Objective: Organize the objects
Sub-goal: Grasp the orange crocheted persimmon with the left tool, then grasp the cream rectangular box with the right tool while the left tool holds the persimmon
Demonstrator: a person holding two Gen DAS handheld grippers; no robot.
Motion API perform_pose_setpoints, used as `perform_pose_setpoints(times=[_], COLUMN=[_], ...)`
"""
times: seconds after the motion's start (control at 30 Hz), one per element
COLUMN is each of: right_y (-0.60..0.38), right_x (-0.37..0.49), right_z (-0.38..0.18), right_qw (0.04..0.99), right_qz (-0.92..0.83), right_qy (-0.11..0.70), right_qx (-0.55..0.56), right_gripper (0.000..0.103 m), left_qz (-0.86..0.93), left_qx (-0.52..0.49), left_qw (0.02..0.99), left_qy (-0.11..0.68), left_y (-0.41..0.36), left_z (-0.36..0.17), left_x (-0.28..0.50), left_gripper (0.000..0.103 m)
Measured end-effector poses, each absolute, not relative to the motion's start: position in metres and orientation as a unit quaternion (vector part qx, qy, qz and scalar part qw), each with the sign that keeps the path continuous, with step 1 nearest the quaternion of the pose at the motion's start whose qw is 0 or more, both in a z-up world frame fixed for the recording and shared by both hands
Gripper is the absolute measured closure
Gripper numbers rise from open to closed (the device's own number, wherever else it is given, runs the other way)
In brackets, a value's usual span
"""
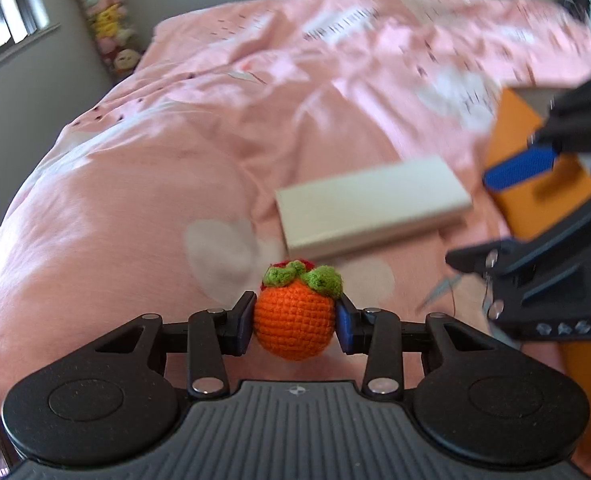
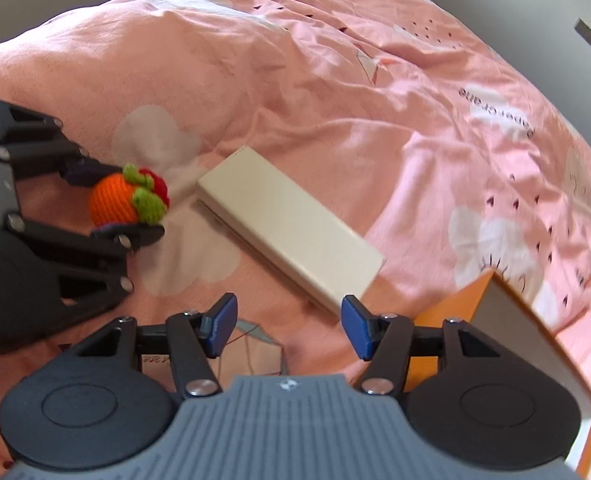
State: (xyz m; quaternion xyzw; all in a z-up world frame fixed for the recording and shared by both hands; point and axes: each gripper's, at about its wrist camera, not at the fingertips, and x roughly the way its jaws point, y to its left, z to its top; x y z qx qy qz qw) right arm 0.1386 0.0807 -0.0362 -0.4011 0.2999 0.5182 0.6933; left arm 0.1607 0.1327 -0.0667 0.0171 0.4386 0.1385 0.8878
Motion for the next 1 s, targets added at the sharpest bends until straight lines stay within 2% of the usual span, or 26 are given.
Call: perform_pose_setpoints(times=[0.07,0.23,0.53,0.83,0.97,1.0], right_y=[0.088,0.114,0.149,0.166,0.171,0.171], right_x=[0.140,0.139,0.132,0.132,0.134,0.134], right_z=[-0.035,-0.045,-0.075,-0.092,-0.096,-0.094], right_qw=[0.684,0.647,0.588,0.581,0.584,0.584], right_qz=[0.528,0.546,0.563,0.554,0.552,0.553], right_qy=[0.285,0.261,0.223,0.198,0.197,0.198], right_qx=[-0.415,-0.464,-0.536,-0.563,-0.562,-0.560], right_gripper=[0.037,0.037,0.038,0.034,0.036,0.040], left_qz=[0.148,0.159,0.159,0.155,0.153,0.152], left_qx=[-0.015,-0.042,-0.055,-0.058,-0.061,-0.062], left_qw=[0.891,0.890,0.892,0.893,0.894,0.894], left_qy=[0.428,0.426,0.420,0.418,0.418,0.417], left_y=[0.142,0.157,0.161,0.161,0.162,0.163], left_z=[-0.061,-0.066,-0.069,-0.070,-0.071,-0.071], left_x=[0.162,0.164,0.160,0.156,0.154,0.154], left_gripper=[0.058,0.058,0.058,0.057,0.057,0.057])
